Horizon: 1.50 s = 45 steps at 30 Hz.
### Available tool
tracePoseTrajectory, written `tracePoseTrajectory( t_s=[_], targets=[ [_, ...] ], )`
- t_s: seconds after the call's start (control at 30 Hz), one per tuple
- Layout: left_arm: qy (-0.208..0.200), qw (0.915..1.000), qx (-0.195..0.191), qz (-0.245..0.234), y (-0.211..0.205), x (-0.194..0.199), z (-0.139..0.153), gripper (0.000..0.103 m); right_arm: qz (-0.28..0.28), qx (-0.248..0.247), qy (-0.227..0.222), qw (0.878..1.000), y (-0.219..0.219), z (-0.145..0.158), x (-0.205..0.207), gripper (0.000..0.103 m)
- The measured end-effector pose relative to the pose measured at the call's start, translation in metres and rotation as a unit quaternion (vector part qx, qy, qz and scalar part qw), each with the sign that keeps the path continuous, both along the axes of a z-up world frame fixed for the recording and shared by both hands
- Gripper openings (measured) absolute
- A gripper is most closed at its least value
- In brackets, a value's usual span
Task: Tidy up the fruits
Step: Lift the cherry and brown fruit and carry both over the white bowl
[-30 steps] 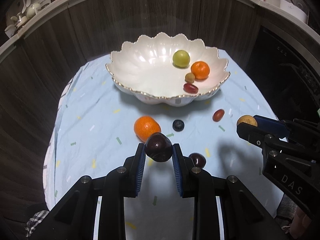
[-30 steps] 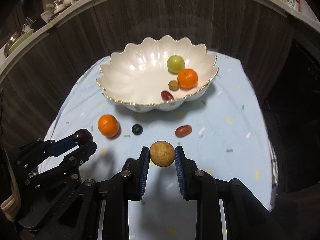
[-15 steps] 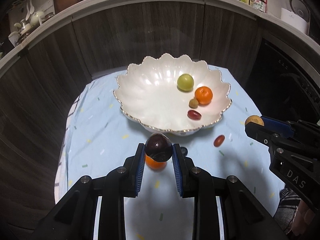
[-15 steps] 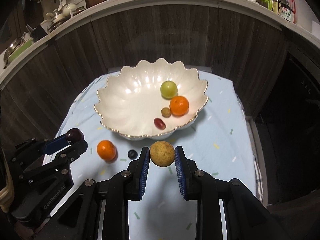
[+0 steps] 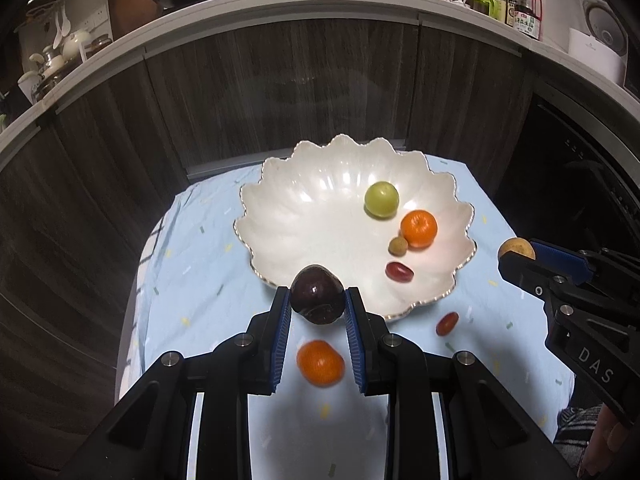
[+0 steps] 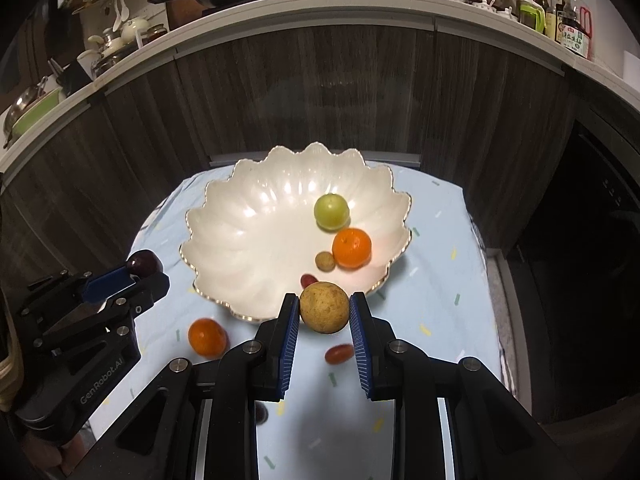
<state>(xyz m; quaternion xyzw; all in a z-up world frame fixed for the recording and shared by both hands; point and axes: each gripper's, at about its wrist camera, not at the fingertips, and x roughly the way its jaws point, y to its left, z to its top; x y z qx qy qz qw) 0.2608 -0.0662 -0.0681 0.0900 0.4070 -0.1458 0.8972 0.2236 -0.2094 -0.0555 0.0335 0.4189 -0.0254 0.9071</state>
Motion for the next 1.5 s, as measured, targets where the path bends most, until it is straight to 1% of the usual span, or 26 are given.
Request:
tracePoseTrajectory(
  t_s=[0.23, 0.43, 0.9, 1.5],
  targets=[
    [-0.007, 1.0, 0.0, 0.004, -0.001, 0.018, 0.003, 0.027, -0.001, -0.002, -0.008, 1.0, -0.003, 0.004, 0.017, 0.027],
    [-0.008, 0.9999, -0.001, 0.006, -0.002, 0.033, 0.002, 0.027, -0.003, -0.002, -0.008, 1.0, -0.006, 0.002, 0.031, 0.027],
    [0.002, 0.9999, 0.001, 0.01, -0.01, 0.064, -0.013, 0.027, -0.01, 0.004, 0.005, 1.0, -0.014, -0.015, 0.061, 0.027],
    [0.022, 0.9996, 0.0, 0.02, -0.012, 0.096, -0.037, 0.027, -0.014, 0.011, 0.027, 0.999, -0.019, -0.041, 0.088, 0.027]
  ],
)
